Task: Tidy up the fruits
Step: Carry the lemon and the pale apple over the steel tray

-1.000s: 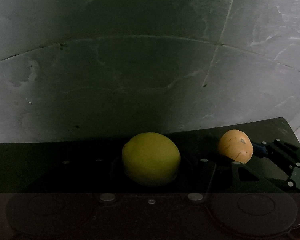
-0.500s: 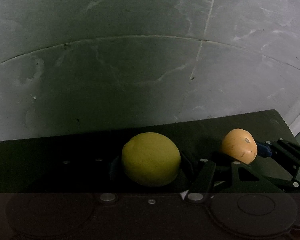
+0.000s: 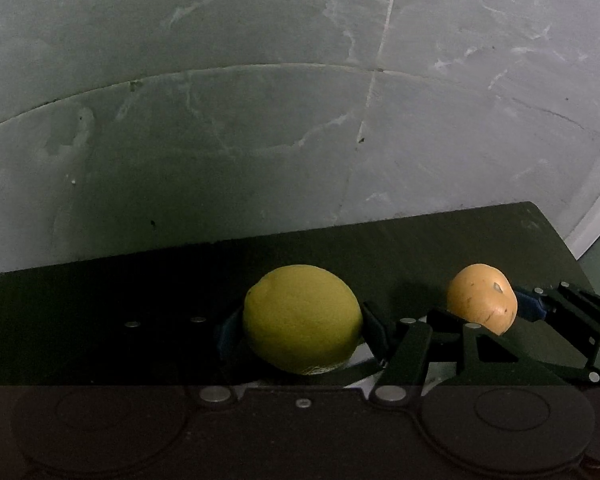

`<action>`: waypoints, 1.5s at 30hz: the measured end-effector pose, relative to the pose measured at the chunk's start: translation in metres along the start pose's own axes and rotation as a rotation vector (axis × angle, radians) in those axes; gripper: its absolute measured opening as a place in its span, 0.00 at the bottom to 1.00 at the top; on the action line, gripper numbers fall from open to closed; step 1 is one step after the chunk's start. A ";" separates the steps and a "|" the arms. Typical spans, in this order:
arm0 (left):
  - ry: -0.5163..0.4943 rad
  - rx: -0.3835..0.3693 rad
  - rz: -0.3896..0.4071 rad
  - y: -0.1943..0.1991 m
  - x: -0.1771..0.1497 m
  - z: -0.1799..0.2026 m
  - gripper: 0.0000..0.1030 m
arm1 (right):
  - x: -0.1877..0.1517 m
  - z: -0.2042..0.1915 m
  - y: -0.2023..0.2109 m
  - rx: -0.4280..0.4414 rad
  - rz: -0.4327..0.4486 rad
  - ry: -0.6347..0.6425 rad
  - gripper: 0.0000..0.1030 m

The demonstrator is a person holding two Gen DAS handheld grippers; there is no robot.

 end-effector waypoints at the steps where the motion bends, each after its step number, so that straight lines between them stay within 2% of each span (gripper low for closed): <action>1: -0.002 -0.002 -0.001 -0.001 0.000 0.001 0.62 | -0.001 0.000 0.002 -0.002 -0.001 -0.001 0.50; 13: -0.049 -0.037 -0.022 -0.010 -0.006 0.005 0.62 | -0.013 -0.010 0.022 -0.020 -0.023 -0.012 0.50; 29: -0.097 -0.081 -0.050 -0.034 -0.006 0.010 0.62 | -0.028 -0.012 0.025 -0.049 -0.053 -0.016 0.50; 45: -0.098 -0.083 -0.058 -0.037 -0.012 0.012 0.62 | -0.034 -0.014 0.024 -0.050 -0.068 -0.013 0.50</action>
Point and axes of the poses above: each gripper's, at about its wrist camera, not at the fingertips, and y roughly against the way its jaws point, z to its right, x to its top, the point moved 4 cm from there along -y, roughly the way its jaws point, and after that the axes turned 5 degrees about -y, right-handed, at the moved point
